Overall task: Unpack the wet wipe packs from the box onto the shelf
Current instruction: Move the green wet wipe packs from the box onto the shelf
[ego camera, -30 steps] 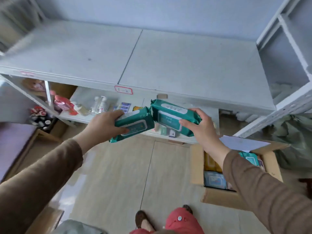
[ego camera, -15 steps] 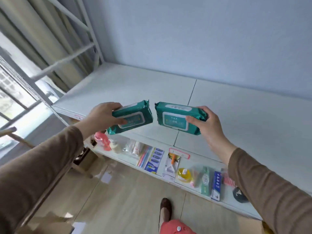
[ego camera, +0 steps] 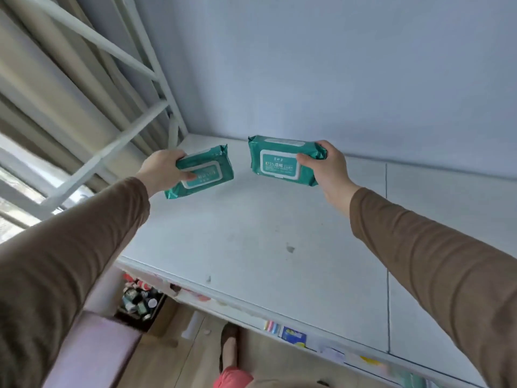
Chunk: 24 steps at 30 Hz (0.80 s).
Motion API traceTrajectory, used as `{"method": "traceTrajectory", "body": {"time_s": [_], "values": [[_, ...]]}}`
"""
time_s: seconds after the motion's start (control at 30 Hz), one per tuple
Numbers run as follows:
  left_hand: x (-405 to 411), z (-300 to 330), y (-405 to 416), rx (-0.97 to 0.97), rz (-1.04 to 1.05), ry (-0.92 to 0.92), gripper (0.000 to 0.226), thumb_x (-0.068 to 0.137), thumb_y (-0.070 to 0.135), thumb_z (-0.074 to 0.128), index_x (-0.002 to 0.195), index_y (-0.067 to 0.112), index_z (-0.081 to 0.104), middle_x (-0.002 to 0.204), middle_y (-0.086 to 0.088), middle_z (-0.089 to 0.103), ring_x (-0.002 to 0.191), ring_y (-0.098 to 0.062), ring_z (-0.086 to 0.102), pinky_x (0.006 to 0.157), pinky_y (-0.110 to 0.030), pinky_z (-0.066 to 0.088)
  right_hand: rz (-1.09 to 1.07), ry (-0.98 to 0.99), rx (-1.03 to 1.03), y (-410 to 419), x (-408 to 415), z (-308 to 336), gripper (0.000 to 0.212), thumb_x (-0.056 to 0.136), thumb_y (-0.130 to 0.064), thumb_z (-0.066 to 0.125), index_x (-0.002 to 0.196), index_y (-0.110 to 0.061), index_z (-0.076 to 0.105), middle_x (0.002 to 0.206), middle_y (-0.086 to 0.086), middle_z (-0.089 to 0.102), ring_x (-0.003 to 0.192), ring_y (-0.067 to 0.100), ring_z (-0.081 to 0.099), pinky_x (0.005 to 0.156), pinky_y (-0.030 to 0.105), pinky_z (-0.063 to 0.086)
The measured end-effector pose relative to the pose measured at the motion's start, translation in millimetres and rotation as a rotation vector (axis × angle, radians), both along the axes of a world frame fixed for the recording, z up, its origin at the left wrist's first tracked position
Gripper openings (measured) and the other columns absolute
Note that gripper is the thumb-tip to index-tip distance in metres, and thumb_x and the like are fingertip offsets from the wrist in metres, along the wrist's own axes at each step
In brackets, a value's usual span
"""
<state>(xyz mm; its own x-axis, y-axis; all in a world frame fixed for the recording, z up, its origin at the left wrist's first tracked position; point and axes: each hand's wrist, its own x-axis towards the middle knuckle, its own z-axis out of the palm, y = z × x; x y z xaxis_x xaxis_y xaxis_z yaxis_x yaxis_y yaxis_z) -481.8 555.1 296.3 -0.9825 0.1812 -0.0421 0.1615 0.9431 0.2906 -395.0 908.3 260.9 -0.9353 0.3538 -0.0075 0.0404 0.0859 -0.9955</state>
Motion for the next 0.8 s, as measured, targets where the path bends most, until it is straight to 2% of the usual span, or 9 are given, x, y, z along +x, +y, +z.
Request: {"method": "traceTrajectory", "body": {"time_s": [0.07, 0.17, 0.23, 0.4, 0.57, 0.7, 0.8], "values": [[-43, -6, -13, 0.0, -0.012, -0.017, 0.02, 0.079, 0.032, 0.079, 0.092, 0.023, 0.067, 0.084, -0.002, 0.068, 0.078, -0.023, 0.062, 0.073, -0.036, 0.052, -0.042, -0.005, 0.008, -17, -34, -7, 0.021, 0.078, -0.025, 0.081, 0.092, -0.026, 0.065, 0.097, -0.005, 0.072, 0.091, 0.02, 0.07, 0.079, 0.047, 0.06], [-106, -11, -28, 0.006, -0.086, -0.048, 0.019, 0.079, 0.031, 0.079, 0.09, 0.025, 0.064, 0.08, 0.005, 0.064, 0.078, -0.02, 0.06, 0.065, -0.029, 0.042, -0.091, -0.026, 0.025, -44, -79, -19, 0.02, 0.078, -0.025, 0.081, 0.09, -0.029, 0.065, 0.096, -0.004, 0.072, 0.092, 0.024, 0.071, 0.081, 0.052, 0.059], [-142, -11, -33, -0.03, -0.165, -0.059, 0.021, 0.08, 0.031, 0.078, 0.091, 0.028, 0.062, 0.081, 0.006, 0.062, 0.079, -0.02, 0.058, 0.067, -0.029, 0.039, -0.138, -0.04, 0.031, -59, -103, -28, 0.02, 0.077, -0.024, 0.08, 0.089, -0.029, 0.065, 0.094, -0.004, 0.072, 0.091, 0.025, 0.071, 0.082, 0.052, 0.058], [-216, -16, -33, -0.112, -0.324, -0.076, 0.027, 0.08, 0.034, 0.077, 0.1, 0.026, 0.062, 0.092, 0.002, 0.064, 0.088, -0.023, 0.059, 0.075, -0.033, 0.044, -0.242, -0.083, 0.02, -84, -148, -48, 0.02, 0.076, -0.025, 0.08, 0.085, -0.033, 0.064, 0.093, -0.008, 0.073, 0.091, 0.022, 0.072, 0.086, 0.05, 0.057], [-267, -27, -20, -0.101, -0.428, -0.12, 0.027, 0.079, 0.034, 0.078, 0.099, 0.026, 0.063, 0.093, 0.004, 0.066, 0.087, -0.02, 0.06, 0.072, -0.031, 0.042, -0.214, -0.126, -0.013, -85, -188, -56, 0.019, 0.079, -0.021, 0.08, 0.09, -0.027, 0.065, 0.098, 0.003, 0.074, 0.092, 0.027, 0.073, 0.083, 0.054, 0.058], [-298, -37, -14, -0.107, -0.463, -0.155, 0.03, 0.079, 0.033, 0.078, 0.105, 0.025, 0.064, 0.1, 0.001, 0.069, 0.09, -0.022, 0.062, 0.075, -0.032, 0.047, -0.204, -0.163, -0.046, -77, -218, -62, 0.023, 0.082, -0.019, 0.079, 0.099, -0.022, 0.063, 0.102, 0.005, 0.072, 0.097, 0.029, 0.07, 0.082, 0.044, 0.059], [-308, -49, -11, -0.13, -0.462, -0.074, 0.04, 0.079, 0.032, 0.077, 0.114, 0.021, 0.059, 0.112, -0.004, 0.067, 0.099, -0.027, 0.061, 0.082, -0.036, 0.05, -0.308, -0.175, -0.077, -75, -232, -70, 0.04, 0.08, -0.022, 0.081, 0.11, -0.017, 0.056, 0.105, 0.001, 0.067, 0.097, 0.022, 0.067, 0.079, 0.035, 0.057]]}}
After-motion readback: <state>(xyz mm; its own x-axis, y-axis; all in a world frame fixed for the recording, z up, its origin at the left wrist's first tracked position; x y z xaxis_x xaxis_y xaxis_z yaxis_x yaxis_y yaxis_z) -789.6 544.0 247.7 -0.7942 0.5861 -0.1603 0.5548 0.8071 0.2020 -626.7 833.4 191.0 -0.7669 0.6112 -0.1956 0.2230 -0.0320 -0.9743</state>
